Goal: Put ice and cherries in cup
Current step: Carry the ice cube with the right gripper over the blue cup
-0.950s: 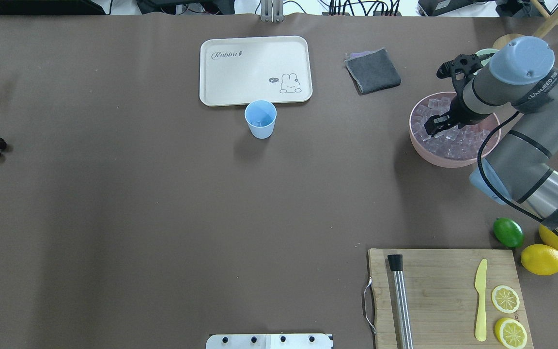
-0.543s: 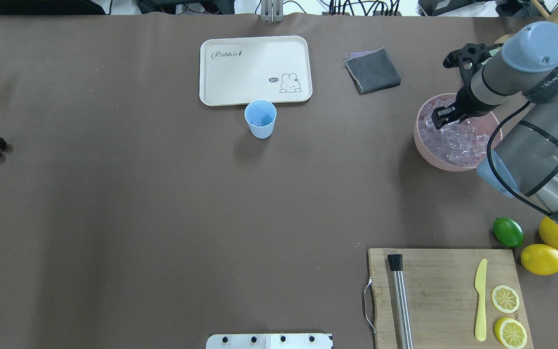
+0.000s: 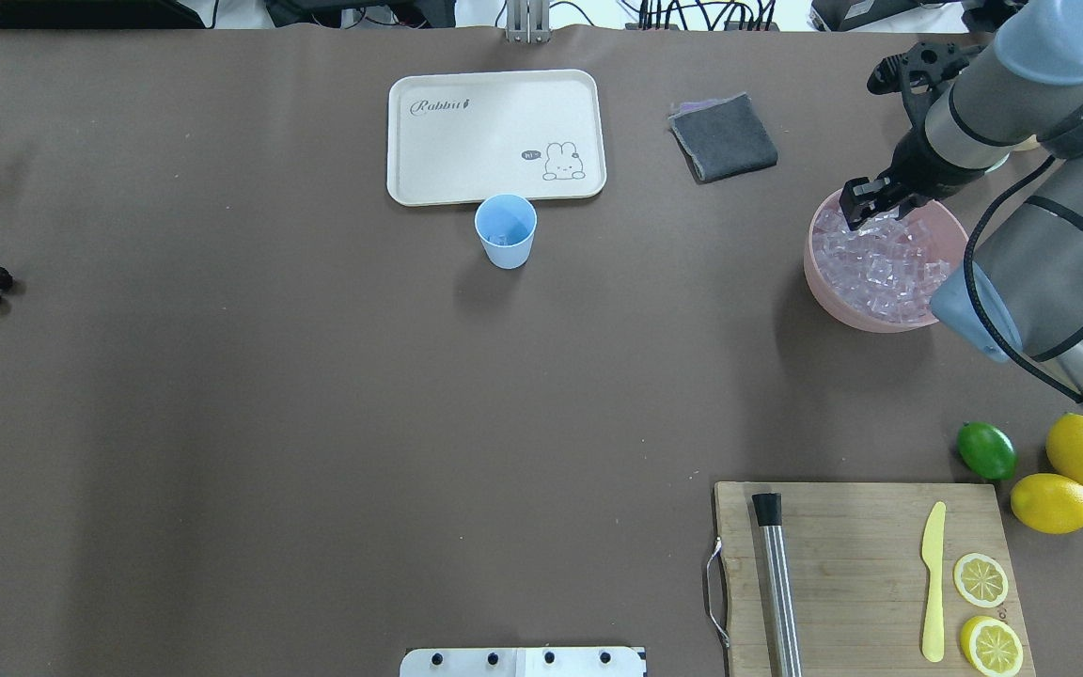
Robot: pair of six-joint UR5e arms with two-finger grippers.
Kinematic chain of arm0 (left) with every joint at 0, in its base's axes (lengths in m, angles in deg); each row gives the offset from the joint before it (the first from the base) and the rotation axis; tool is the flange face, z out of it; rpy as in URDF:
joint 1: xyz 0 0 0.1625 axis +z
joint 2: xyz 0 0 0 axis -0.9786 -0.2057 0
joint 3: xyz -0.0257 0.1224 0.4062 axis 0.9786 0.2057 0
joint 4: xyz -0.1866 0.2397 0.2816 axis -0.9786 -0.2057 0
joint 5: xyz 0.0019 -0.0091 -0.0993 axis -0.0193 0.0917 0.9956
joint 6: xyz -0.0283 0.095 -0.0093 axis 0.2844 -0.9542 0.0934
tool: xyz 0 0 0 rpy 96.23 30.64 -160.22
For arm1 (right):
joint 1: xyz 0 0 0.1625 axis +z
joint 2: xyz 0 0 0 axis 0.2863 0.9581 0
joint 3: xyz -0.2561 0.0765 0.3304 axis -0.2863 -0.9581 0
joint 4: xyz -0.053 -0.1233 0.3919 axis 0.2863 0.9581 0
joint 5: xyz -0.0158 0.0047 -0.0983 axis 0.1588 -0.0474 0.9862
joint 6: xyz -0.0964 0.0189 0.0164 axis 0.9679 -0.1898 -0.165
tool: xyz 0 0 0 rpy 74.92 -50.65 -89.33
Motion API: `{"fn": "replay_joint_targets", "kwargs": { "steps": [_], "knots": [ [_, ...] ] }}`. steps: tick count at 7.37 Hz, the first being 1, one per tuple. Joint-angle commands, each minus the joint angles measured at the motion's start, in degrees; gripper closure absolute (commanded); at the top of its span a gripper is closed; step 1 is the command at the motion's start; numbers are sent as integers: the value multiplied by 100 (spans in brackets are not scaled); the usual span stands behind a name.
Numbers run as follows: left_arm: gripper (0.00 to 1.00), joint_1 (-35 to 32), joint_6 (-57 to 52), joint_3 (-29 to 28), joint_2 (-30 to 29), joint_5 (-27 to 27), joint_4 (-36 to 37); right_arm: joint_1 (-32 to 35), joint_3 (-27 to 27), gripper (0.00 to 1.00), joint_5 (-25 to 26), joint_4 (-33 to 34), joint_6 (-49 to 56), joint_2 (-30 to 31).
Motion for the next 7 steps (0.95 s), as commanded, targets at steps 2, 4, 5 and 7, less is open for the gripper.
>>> {"fn": "replay_joint_targets", "kwargs": {
  "steps": [2,4,5,7],
  "knots": [
    [2,-8,17,17,-2,-3,-7,-1101,-973,72,331,302,-2175,-2062],
    [2,-8,35,17,-11,-3,-7,-1620,-2420,72,891,-263,-2883,-3460],
    [2,-8,26,-1,-11,-3,-7,-1736,-3080,71,1042,-1251,-3154,-3597],
    [2,-8,26,-1,-11,-3,1,-1754,-3316,71,1026,-1455,-3227,-3651]
  ]
}}
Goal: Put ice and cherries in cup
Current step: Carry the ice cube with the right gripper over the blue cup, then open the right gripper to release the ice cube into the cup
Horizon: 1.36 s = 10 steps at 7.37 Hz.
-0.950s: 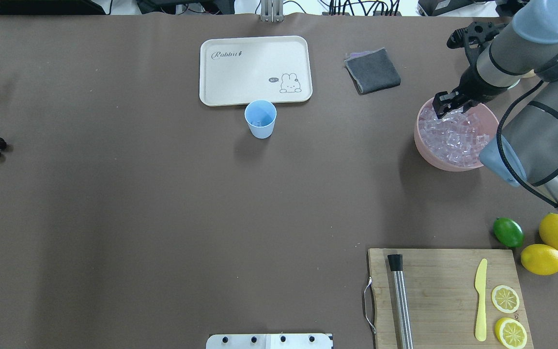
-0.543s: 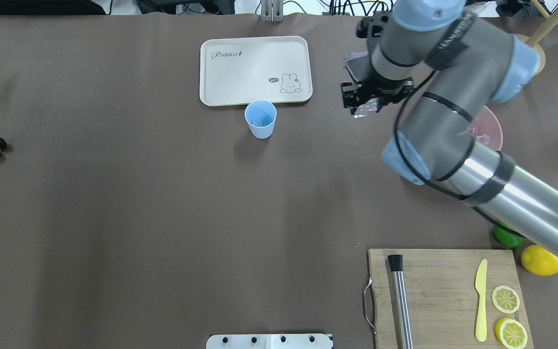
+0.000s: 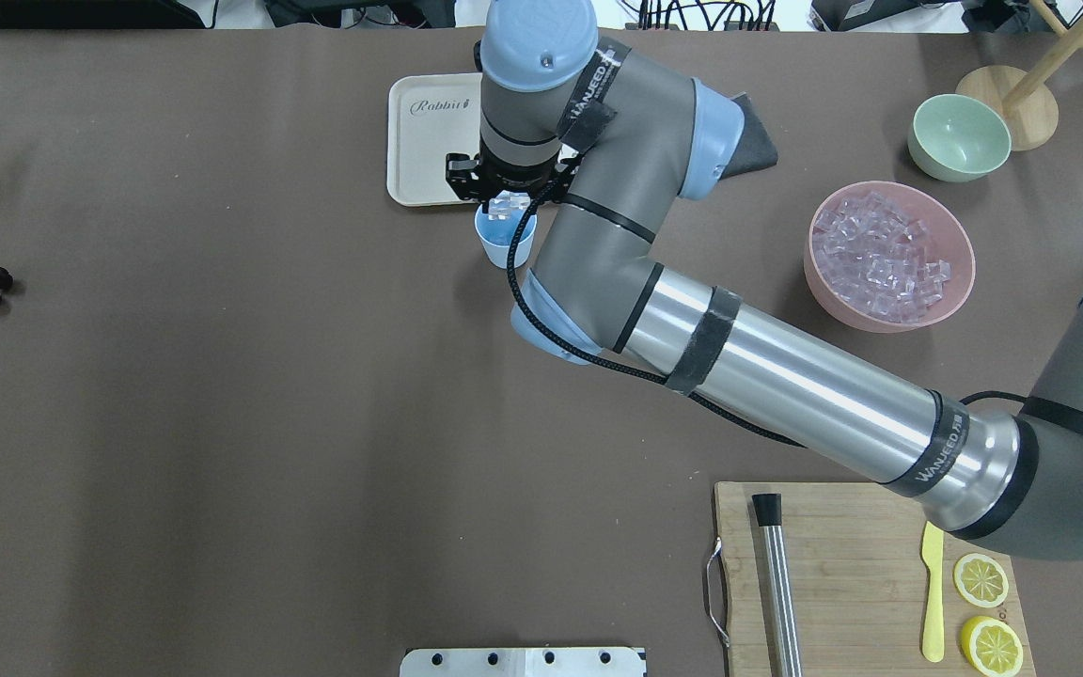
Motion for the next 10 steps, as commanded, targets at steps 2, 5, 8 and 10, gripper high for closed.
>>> {"fn": "replay_joint_targets", "kwargs": {
  "steps": [2,5,8,10],
  "knots": [
    [2,0,-1,-15,8,8,7,-63,-212,70,37,-242,-107,-62],
    [2,0,-18,-41,0,0,7,-37,-238,69,54,-216,-45,-45],
    [2,0,-18,-24,17,8,7,-54,-256,69,204,-216,-1,52],
    [2,0,-18,-33,17,8,7,-98,-256,57,291,-216,-54,43]
  ]
}}
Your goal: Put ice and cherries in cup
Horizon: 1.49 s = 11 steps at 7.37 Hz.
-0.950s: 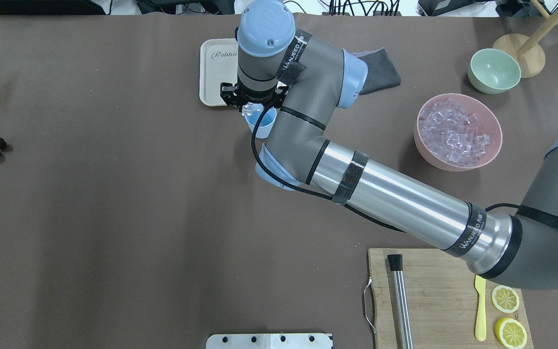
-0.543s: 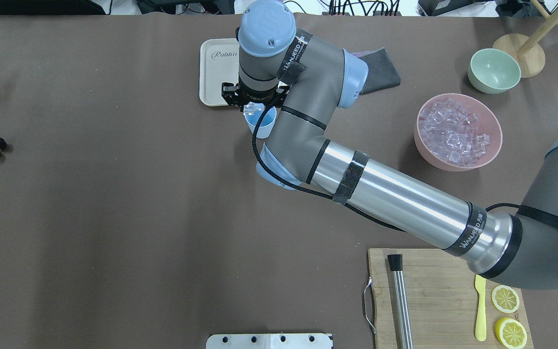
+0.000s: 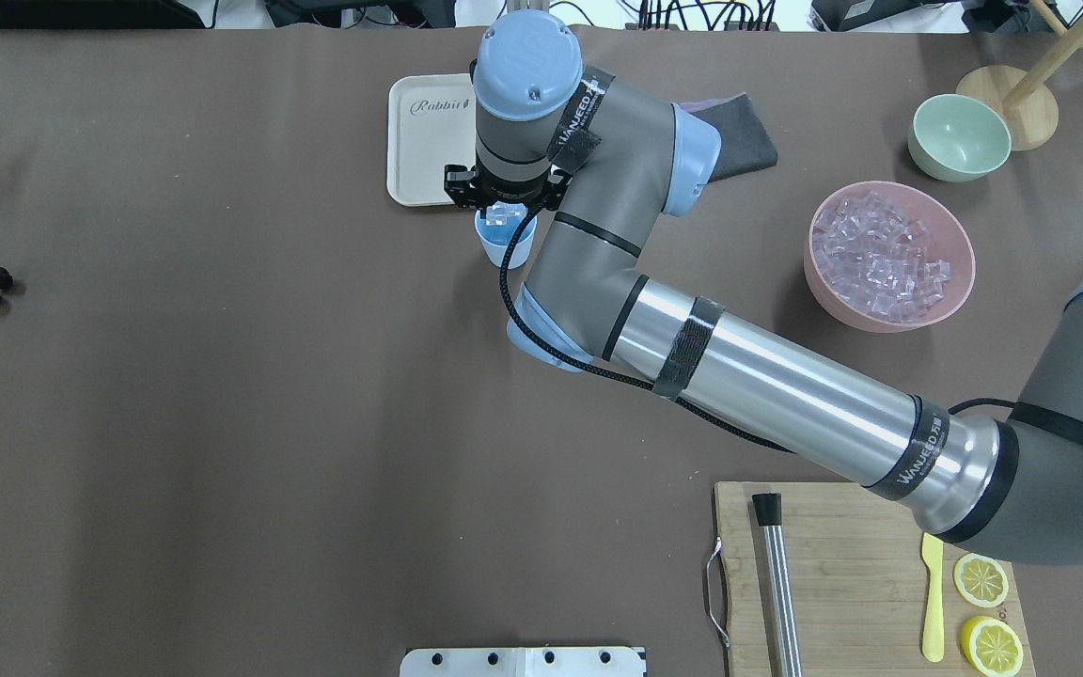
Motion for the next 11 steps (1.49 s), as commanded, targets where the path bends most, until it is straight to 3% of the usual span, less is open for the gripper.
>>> {"fn": "replay_joint_targets", "kwargs": {
  "steps": [1,6,7,8,10,11],
  "knots": [
    [2,0,0,-7,1,-4,4,-45,-2,2,157,0,17,2],
    [2,9,35,-7,-52,-13,4,16,164,1,106,8,35,10],
    [2,52,61,-51,-87,-13,12,147,835,1,-112,-69,87,602],
    [2,331,53,-78,-157,-31,12,513,1912,1,-480,-1,575,1409],
    [2,875,0,-620,-726,-48,-14,1410,3156,1,-1569,0,1348,2851],
    [2,1183,17,-1023,-1025,-92,-249,1875,3553,1,-1904,-26,2380,3580]
  ]
}}
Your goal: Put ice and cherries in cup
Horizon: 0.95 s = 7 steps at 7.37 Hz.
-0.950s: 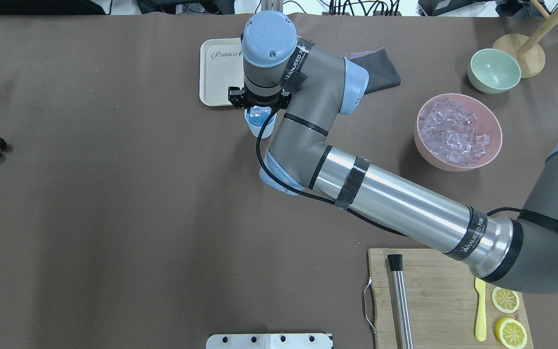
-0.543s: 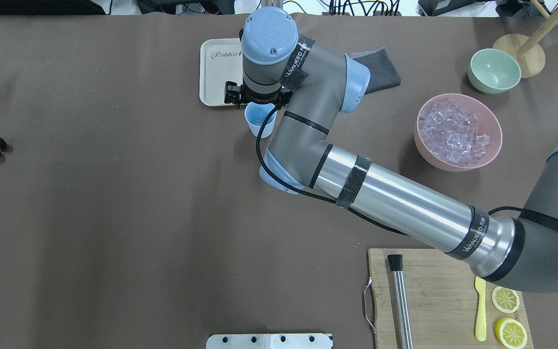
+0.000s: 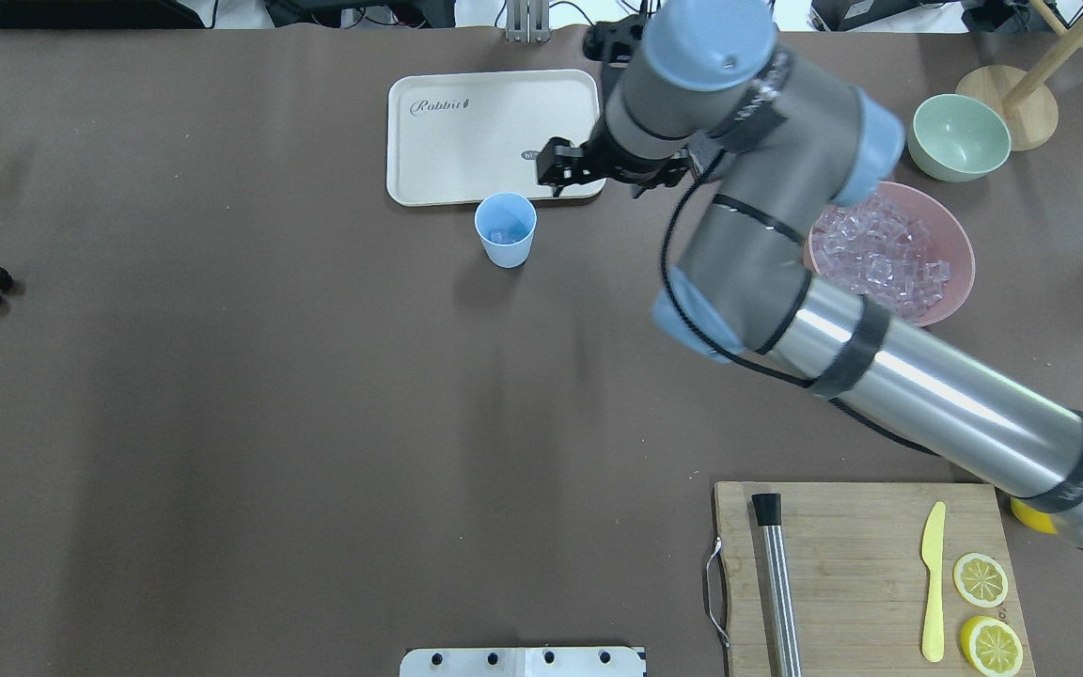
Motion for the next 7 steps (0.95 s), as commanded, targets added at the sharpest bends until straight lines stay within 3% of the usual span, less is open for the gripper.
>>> {"fn": "replay_joint_targets", "kwargs": {
  "steps": [1,3,5,7],
  "knots": [
    [2,569,15,-1039,-764,-42,-581,1227,741,1,-1041,-27,1696,1430],
    [3,1139,33,-1432,-1232,-51,-770,2354,821,1,-1748,-45,3425,2502],
    [3,1605,33,-1467,-1540,-191,-752,3085,821,1,-1855,-36,4695,3164],
    [3,2106,42,-1895,-2136,-515,-752,3596,795,1,-1996,-45,5338,3656]
  ]
}}
